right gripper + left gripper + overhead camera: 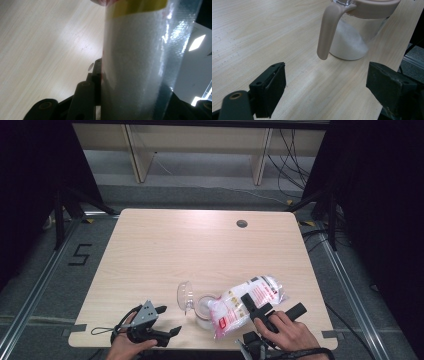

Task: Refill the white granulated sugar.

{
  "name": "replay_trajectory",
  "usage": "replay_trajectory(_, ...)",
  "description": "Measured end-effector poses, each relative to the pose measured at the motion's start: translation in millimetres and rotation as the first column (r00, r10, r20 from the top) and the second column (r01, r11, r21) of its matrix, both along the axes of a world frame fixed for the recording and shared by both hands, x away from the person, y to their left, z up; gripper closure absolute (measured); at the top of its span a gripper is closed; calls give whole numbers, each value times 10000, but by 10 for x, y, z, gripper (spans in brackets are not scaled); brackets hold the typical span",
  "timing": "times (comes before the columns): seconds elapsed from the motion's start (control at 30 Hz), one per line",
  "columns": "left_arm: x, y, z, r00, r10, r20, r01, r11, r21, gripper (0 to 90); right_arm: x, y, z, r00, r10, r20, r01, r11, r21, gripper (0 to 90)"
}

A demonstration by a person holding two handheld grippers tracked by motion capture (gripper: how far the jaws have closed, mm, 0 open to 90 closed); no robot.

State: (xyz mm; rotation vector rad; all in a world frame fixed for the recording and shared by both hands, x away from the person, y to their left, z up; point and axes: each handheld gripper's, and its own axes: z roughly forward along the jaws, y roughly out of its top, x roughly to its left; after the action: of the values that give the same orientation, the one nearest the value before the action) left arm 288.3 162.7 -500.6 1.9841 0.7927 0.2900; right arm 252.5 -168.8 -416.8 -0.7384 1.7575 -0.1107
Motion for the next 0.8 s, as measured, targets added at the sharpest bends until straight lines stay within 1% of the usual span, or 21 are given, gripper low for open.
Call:
replay_trajectory(0.03,0,1,1,10000,3,7,-3,10000,1,158,2,-5,3,10000,-4,24,4,10000,-39,700)
replay_trajectory(0.07,4,5,3,10000,-43,45,43,10000,38,158,-4,-3,21,9999,-131,-20,130,9995,-281,700)
replay_trajectory(0.13,5,3,-4,10000,46,21,-45,10000,-70,158,-1,-10,7,10000,-20,21,20,10000,-47,700)
replay_trajectory(0.23,9,-2,-2,10000,87,32,-86,9999,-108,158,-12,-2,5,10000,21,18,-21,10000,13,700)
replay_trajectory(0.3,9,-2,3,10000,62,64,-62,10000,-31,158,-18,-2,10,9999,106,8,-106,9999,34,701)
replay_trajectory(0.33,5,-5,0,9999,108,16,-108,9999,-82,158,-21,-1,29,10000,94,33,-93,9998,-202,701)
replay_trajectory(0.37,10,-2,-3,10000,76,61,-75,9999,-89,158,-15,-7,20,10000,63,31,-62,10000,-65,701)
replay_trajectory(0.4,14,15,1,10000,63,51,-64,9999,93,158,-13,-13,14,10000,22,28,-22,10000,-33,701)
replay_trajectory(0.43,8,5,-2,9999,127,22,-127,9999,-111,158,-8,-14,12,10000,-4,60,5,10000,-96,701)
replay_trajectory(0.47,7,9,-1,9999,140,25,-140,9999,-100,158,-3,-10,7,10000,-31,29,31,9999,-163,702)
replay_trajectory(0.53,5,2,-2,9999,172,15,-172,9997,-175,158,-4,-9,3,10000,-20,-12,19,9999,-137,702)
replay_trajectory(0.57,5,0,-1,9998,173,26,-173,9997,-166,158,-7,-3,6,10000,76,12,-76,9998,-185,702)
replay_trajectory(0.6,5,-1,-1,9998,176,28,-175,9997,-158,158,-10,0,4,9999,111,-23,-111,9999,-124,702)
replay_trajectory(0.63,4,-3,1,9998,211,44,-210,9997,-138,158,-8,4,-4,9999,111,-74,-111,9999,57,702)
replay_trajectory(0.67,6,-2,4,9998,189,16,-188,9997,-137,158,-1,7,8,9998,177,6,-177,9997,-152,703)
replay_trajectory(0.7,7,3,7,9999,161,29,-161,9999,-57,158,3,3,2,9999,132,-28,-133,9997,-183,703)
replay_trajectory(0.73,5,-4,6,9998,196,19,-195,9997,-120,158,10,-1,-11,9999,131,-13,-131,9999,-66,703)
replay_trajectory(0.77,13,10,10,9999,135,89,-136,9997,186,158,10,-7,-8,9999,-24,-121,23,9999,-135,703)
replay_trajectory(0.8,3,-12,7,9998,178,33,-178,9998,-116,158,22,-12,-14,10000,57,-10,-58,9998,-196,703)
